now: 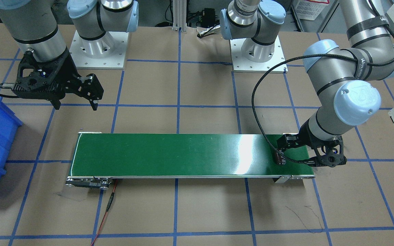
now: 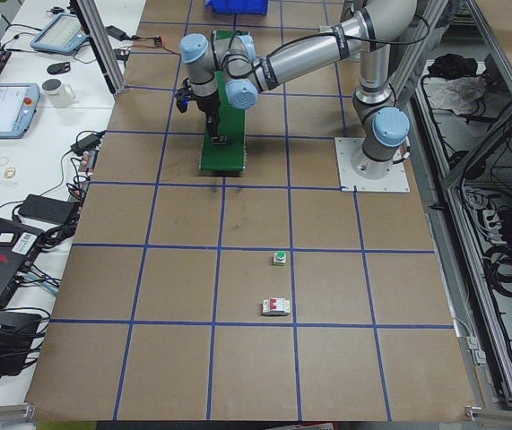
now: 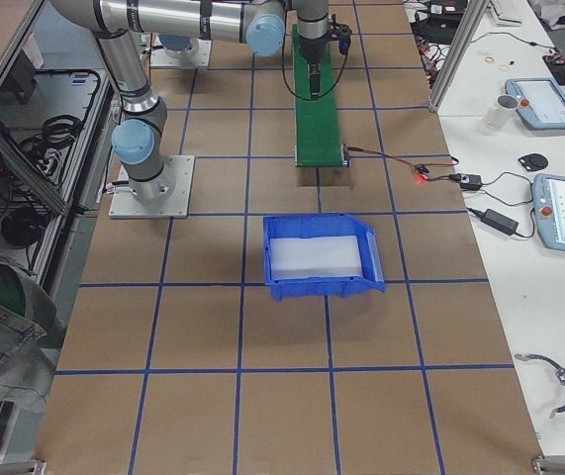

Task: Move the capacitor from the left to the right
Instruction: 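Open the left gripper to release the capacitor onto the belt, then lift the left gripper away while the right gripper moves over the belt's far end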

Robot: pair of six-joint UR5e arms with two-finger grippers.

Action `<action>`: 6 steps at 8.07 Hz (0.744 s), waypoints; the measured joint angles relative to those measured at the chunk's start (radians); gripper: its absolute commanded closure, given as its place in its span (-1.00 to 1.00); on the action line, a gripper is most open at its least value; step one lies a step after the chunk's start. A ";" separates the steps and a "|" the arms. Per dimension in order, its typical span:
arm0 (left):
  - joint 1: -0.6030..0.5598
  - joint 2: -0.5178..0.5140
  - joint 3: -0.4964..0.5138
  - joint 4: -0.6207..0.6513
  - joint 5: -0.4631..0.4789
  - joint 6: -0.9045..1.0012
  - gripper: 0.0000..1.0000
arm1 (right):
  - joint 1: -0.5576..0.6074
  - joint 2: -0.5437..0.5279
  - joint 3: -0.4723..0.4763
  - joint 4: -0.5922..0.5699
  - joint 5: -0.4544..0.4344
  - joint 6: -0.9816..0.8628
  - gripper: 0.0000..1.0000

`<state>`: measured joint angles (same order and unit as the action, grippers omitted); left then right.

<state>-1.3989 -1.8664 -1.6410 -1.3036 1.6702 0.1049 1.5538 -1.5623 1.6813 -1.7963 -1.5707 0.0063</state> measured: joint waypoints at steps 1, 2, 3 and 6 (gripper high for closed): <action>0.000 0.009 0.022 0.000 0.001 0.000 -1.00 | 0.000 0.001 0.000 0.000 0.004 -0.001 -1.00; -0.002 0.019 0.040 -0.001 0.000 0.000 -1.00 | 0.000 0.002 0.000 0.000 0.009 -0.002 -1.00; -0.003 0.031 0.052 -0.002 -0.004 -0.001 -1.00 | 0.000 0.004 0.002 0.000 0.018 -0.002 -1.00; -0.017 0.104 0.062 -0.024 -0.018 -0.001 -1.00 | -0.005 0.008 0.034 -0.012 0.097 -0.007 -1.00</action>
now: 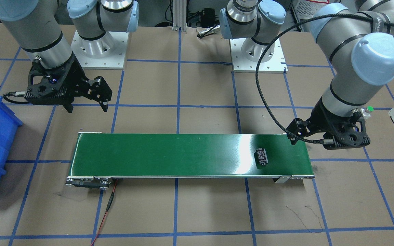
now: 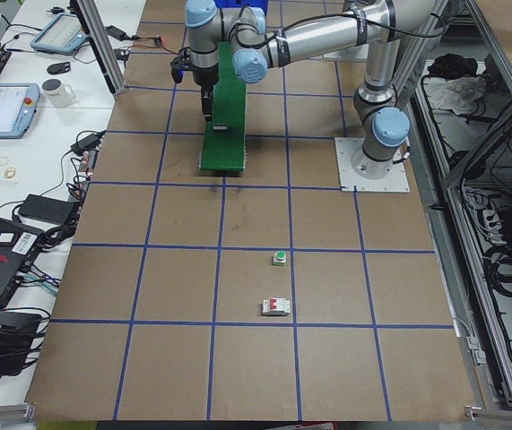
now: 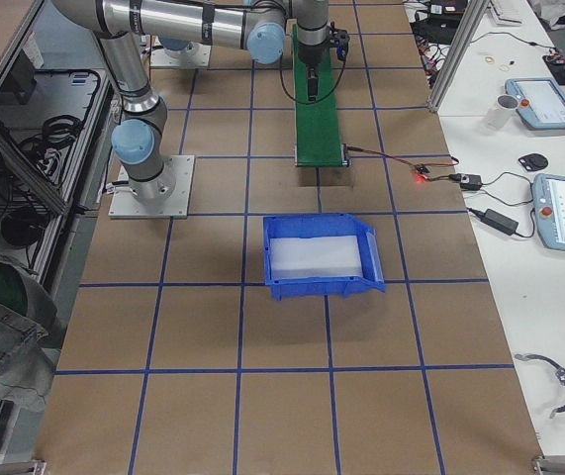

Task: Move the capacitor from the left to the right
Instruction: 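Lift the left gripper away while the right gripper moves over the belt's far end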

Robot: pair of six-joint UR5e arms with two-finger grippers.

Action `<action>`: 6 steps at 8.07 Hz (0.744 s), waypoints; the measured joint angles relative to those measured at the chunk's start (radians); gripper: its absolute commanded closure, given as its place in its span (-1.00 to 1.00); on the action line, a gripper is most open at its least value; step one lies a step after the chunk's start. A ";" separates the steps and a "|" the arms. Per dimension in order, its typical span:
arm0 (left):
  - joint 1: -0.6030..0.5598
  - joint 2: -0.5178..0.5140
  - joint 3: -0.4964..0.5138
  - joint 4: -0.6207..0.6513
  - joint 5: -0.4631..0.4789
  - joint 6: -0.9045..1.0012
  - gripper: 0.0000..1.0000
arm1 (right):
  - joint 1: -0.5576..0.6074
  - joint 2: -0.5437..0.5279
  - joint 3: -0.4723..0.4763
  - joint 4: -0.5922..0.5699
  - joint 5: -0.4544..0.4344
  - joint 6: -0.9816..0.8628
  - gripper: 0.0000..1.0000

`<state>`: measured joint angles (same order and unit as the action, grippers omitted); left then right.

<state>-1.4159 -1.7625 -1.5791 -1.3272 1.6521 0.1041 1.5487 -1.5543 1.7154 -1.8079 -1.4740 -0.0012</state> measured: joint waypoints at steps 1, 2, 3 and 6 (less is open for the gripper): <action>-0.016 0.028 0.002 -0.032 -0.004 -0.003 -1.00 | -0.003 0.005 0.010 -0.003 0.024 -0.002 -1.00; -0.034 0.044 0.010 -0.073 -0.008 -0.015 -1.00 | -0.008 0.014 0.016 -0.006 0.037 -0.005 -1.00; -0.049 0.049 0.021 -0.109 -0.017 -0.024 -1.00 | -0.012 0.031 0.018 -0.019 0.044 -0.019 -1.00; -0.062 0.048 0.033 -0.142 -0.039 -0.030 -1.00 | -0.016 0.102 0.019 -0.106 0.052 -0.072 -1.00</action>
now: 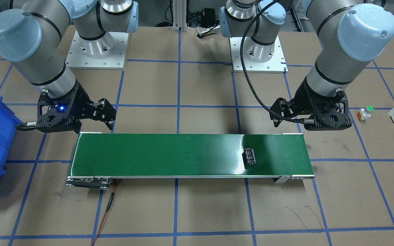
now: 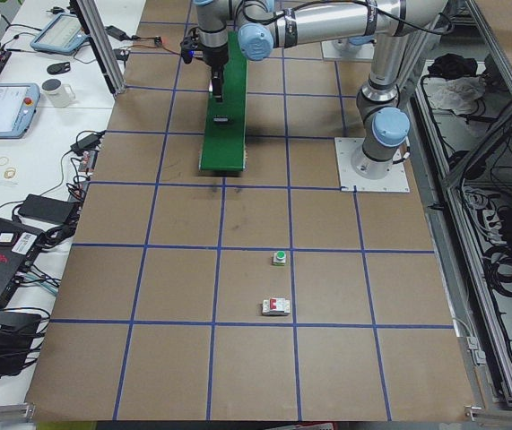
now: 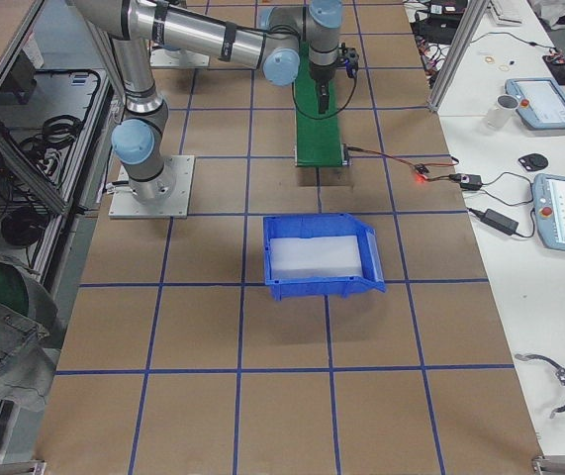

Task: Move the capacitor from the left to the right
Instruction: 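Lift the left gripper away while the right gripper moves over the belt's far end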

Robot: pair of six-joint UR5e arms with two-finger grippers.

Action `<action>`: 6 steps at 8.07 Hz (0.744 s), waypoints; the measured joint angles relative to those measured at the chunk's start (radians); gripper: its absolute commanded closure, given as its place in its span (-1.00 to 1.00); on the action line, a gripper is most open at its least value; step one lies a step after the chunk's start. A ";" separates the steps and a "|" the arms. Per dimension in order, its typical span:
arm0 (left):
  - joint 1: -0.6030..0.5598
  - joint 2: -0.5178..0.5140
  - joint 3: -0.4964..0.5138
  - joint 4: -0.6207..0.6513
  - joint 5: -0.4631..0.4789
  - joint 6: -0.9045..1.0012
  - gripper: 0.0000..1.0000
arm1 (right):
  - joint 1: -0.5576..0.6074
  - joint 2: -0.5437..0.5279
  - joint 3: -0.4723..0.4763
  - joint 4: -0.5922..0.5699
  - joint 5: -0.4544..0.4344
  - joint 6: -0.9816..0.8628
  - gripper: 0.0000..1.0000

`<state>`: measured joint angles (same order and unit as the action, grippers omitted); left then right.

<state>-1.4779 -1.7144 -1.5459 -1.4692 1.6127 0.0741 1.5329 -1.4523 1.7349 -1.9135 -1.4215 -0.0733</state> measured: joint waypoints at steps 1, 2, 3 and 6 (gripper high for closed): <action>0.000 0.000 0.000 -0.001 -0.002 0.000 -1.00 | 0.000 0.031 0.000 -0.041 0.021 -0.026 -1.00; -0.001 -0.001 0.000 -0.002 -0.003 0.003 -1.00 | 0.000 0.057 0.000 -0.072 0.058 -0.041 -0.99; -0.001 -0.001 0.000 -0.002 -0.003 0.006 -1.00 | 0.000 0.073 0.000 -0.089 0.078 -0.048 -0.96; -0.001 -0.001 0.000 -0.001 0.000 0.013 -1.00 | 0.000 0.121 0.003 -0.118 0.095 -0.051 -1.00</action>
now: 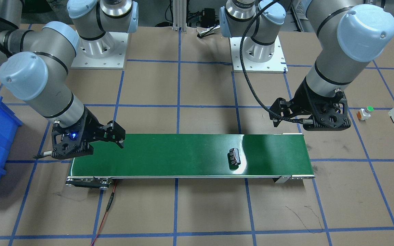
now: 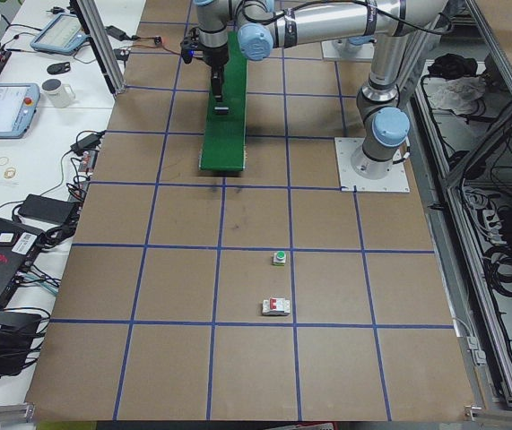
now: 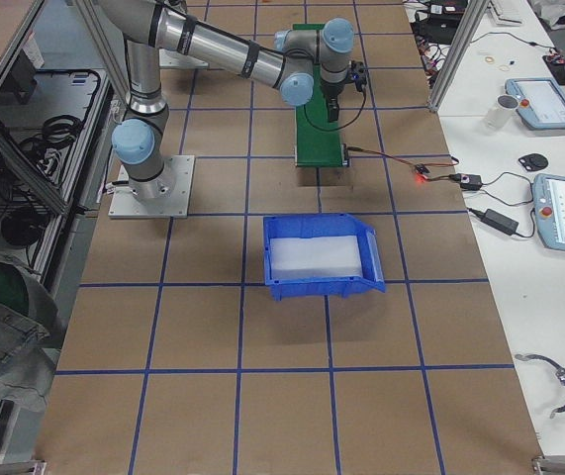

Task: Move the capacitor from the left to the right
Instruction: 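Lift the left gripper away while the right gripper moves over the belt's far end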

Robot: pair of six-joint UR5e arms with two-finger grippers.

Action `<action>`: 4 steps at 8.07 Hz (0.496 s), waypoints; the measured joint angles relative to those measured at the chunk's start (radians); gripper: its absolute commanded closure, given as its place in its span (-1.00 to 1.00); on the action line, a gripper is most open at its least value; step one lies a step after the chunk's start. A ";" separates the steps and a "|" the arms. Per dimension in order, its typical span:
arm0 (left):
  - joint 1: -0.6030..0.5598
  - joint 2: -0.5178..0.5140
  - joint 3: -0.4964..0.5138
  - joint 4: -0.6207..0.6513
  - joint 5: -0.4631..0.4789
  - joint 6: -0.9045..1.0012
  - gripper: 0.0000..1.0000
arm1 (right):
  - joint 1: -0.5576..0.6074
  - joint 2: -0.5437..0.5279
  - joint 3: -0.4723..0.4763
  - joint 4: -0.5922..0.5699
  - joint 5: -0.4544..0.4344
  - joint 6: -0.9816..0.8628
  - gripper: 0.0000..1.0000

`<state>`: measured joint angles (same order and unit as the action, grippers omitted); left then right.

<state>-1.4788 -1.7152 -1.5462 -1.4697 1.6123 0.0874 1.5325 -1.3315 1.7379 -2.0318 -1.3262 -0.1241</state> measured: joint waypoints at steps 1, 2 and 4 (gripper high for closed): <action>0.000 -0.001 0.000 0.000 0.000 0.001 -1.00 | 0.000 0.012 0.001 -0.015 0.001 0.000 -1.00; 0.000 -0.001 -0.001 0.000 0.000 0.001 -1.00 | 0.000 0.022 0.001 -0.023 0.002 0.000 -1.00; 0.000 -0.003 -0.002 0.003 0.002 0.003 -1.00 | 0.000 0.036 0.003 -0.028 0.009 0.003 -0.99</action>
<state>-1.4788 -1.7183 -1.5485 -1.4664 1.6142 0.0899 1.5325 -1.2957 1.7406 -2.0602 -1.3170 -0.1209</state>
